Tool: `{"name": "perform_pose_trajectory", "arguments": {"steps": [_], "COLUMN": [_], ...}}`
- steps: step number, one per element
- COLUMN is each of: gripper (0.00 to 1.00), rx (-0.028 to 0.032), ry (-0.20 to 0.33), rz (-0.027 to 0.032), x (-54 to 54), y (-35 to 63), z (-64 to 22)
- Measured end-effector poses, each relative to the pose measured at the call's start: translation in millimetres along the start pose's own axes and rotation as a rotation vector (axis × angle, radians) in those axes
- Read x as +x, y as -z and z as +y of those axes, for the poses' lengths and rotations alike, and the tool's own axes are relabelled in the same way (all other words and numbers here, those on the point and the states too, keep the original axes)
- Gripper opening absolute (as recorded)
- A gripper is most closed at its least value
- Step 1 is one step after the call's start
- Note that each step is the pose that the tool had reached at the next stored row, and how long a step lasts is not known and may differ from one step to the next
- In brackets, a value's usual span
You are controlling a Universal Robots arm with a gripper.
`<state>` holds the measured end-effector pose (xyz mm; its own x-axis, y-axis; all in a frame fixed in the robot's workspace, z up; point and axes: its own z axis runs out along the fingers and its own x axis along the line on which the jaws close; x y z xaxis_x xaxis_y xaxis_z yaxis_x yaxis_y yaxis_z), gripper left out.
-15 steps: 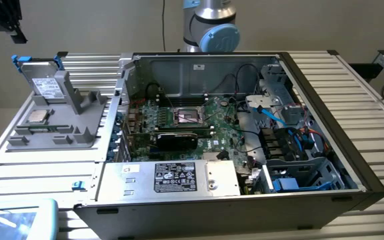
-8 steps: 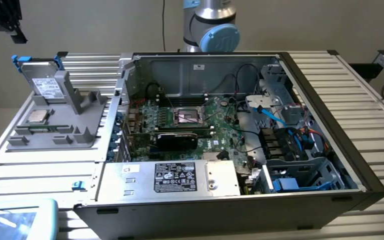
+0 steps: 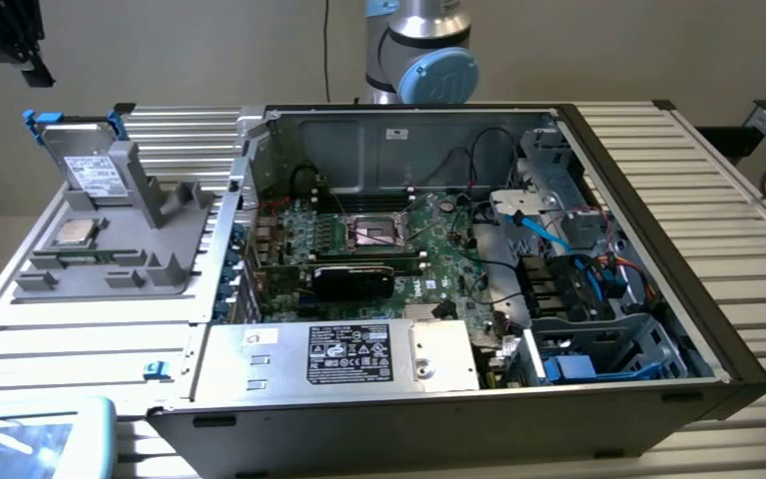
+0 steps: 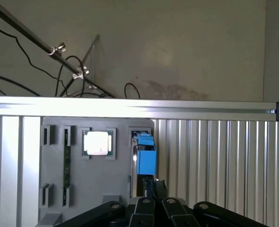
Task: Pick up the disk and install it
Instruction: 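Pick up the disk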
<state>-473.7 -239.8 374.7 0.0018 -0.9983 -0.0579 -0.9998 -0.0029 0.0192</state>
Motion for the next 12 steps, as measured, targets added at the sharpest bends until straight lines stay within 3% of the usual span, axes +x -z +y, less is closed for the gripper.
{"name": "perform_pose_trajectory", "arguments": {"steps": [1, 3, 4, 7, 9, 10, 12], "gripper": [0.12, 0.25, 0.25, 0.43, 0.43, 0.49, 0.49], "rx": [0.0, 0.0, 0.0001, -0.0027, -0.0166, -0.0238, -0.0335], "ry": [0.0, 0.0, 0.0, 0.0, -0.001, -0.002, -0.002], "rz": [0.0, 0.0, 0.0, -0.0001, 0.0016, 0.0033, 0.0109], "x": [0.0, 0.0, 0.0, 0.0, 0.1, 0.1, 0.2], "y": [-0.1, -0.3, -0.5, -1.2, -2.1, -2.7, -3.6], "z": [0.0, 0.0, 0.0, 0.0, 0.0, -0.1, -0.3]}}
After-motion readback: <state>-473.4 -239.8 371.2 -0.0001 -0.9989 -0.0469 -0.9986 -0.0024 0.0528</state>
